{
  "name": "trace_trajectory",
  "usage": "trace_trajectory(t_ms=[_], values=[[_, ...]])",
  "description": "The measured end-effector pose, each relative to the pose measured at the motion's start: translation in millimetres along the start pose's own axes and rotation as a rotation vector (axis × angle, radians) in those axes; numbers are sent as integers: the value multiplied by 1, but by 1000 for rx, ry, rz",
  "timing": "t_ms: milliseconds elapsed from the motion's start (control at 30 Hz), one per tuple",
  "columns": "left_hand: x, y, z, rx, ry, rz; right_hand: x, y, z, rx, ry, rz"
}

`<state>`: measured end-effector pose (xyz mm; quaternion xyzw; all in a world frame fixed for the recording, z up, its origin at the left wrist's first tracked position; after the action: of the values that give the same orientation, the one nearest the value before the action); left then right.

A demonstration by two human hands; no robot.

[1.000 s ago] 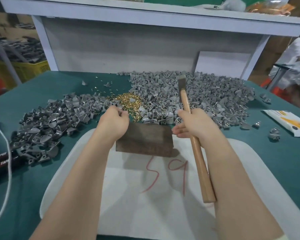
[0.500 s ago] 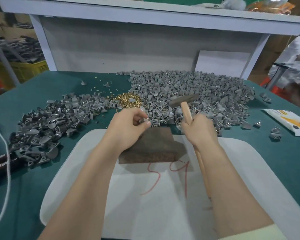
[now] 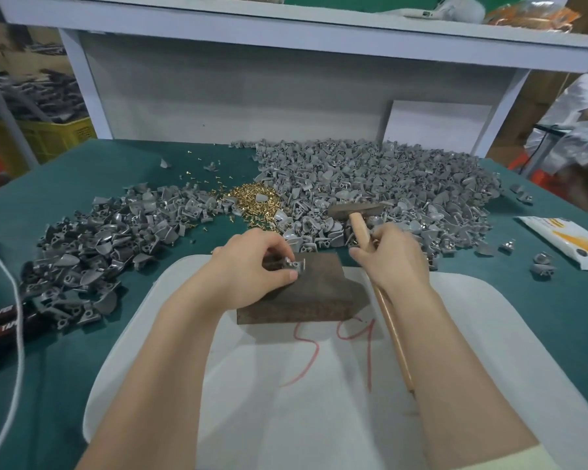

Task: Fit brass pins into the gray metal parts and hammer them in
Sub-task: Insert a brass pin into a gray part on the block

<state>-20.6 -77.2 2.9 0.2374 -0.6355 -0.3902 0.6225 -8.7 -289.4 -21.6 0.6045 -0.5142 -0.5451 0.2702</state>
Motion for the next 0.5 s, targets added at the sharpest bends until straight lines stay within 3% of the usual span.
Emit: trace_trajectory(t_ms=[133, 200, 333, 500], values=[[-2, 2, -3, 40, 6, 18, -34, 21, 0, 162, 151, -121], [-7, 9, -5, 137, 43, 180, -63, 18, -4, 74, 291, -172], [-27, 31, -6, 504, 137, 562, -111, -12, -23, -169, 406, -110], [-33, 29, -11, 528, 187, 826, -129, -59, -45, -394, 353, 75]])
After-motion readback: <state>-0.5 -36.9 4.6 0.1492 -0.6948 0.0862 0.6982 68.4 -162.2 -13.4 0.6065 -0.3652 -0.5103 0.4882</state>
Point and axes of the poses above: each hand's wrist, its own z-axis away from the middle knuckle, its own y-axis out of the back of the hand, x = y × z, the point moved 4 cm from there along -z, towards the middle knuckle, and after that the axes turned 13 degrees about y, right-handed, at the moved point
